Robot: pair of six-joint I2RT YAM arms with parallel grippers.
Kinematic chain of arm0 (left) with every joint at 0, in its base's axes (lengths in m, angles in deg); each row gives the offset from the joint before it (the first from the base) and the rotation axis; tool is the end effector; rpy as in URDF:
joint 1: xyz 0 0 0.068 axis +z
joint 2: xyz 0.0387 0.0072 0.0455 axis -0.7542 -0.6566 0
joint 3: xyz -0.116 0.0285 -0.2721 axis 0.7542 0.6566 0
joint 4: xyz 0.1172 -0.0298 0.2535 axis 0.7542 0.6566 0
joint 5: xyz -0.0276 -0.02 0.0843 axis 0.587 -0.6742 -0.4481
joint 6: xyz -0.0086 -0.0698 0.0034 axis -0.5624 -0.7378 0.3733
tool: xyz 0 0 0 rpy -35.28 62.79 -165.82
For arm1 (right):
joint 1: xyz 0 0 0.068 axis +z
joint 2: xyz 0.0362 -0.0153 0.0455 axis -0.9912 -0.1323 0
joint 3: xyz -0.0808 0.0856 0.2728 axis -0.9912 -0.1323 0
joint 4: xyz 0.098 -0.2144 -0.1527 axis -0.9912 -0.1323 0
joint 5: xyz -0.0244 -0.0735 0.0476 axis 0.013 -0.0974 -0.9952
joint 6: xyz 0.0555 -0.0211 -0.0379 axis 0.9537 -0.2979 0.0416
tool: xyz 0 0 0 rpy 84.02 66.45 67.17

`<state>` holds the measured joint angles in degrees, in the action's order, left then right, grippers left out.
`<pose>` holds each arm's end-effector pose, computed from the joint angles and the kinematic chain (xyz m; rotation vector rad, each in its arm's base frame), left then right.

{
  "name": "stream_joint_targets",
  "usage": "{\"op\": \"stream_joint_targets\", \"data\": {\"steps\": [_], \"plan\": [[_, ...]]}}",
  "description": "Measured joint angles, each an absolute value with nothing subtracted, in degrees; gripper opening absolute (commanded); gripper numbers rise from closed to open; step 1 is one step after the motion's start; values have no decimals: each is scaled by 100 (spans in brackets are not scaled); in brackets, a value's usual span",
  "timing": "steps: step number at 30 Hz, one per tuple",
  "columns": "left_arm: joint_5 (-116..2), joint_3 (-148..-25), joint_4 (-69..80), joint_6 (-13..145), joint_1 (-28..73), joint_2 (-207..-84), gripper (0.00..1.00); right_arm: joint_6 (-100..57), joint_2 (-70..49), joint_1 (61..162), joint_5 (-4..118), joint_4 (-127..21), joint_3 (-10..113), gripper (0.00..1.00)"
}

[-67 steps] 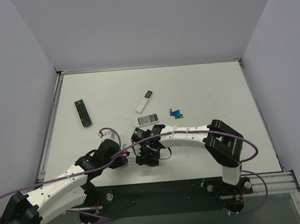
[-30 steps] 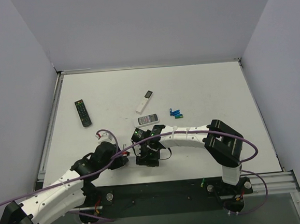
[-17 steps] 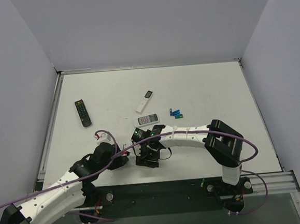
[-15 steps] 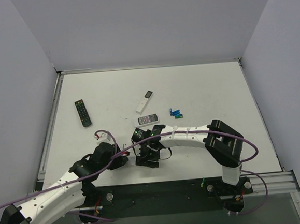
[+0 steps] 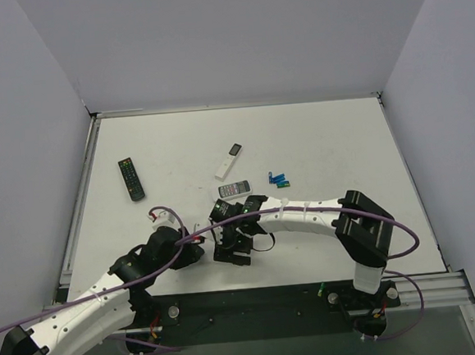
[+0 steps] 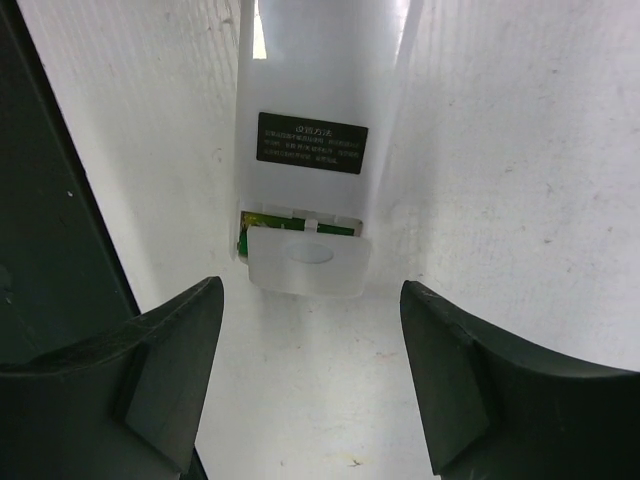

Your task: Load the batteries into the remote control

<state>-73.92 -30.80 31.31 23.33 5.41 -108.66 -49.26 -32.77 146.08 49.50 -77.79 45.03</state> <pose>0.1172 -0.0994 0.1553 -0.3050 2.4360 -0.6301 0.1658 0.3699 0.1812 -1.8771 1.9245 0.6037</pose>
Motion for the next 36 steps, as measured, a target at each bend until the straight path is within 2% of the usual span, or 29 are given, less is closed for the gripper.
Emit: {"op": "stream_joint_targets", "data": {"steps": [7,8,9,16,21,25,36], "plan": [[-7392,-3080,3129,2329,536,-10951,58,-4672,-2436,14577,5020,-7576,4444,77],[-7392,-3080,3127,2329,532,-10984,58,-4596,-2265,14562,5064,-7499,4387,96],[-7400,-3080,3127,2329,525,-11019,58,-4471,-2091,14536,5090,-7405,4297,100],[-7429,-3084,3050,2366,512,-11347,59,-3020,-1146,13742,5055,-6922,3554,100],[-7435,-3161,2963,2434,512,-11681,58,-1958,-1017,13332,4979,-6787,3012,95],[-7427,-3272,2825,2475,512,-11911,58,-1337,-1031,13318,4764,-6780,2711,84],[-7357,-3327,2703,2495,512,-11983,57,-406,-1737,13209,4047,-6525,2649,64]]}}
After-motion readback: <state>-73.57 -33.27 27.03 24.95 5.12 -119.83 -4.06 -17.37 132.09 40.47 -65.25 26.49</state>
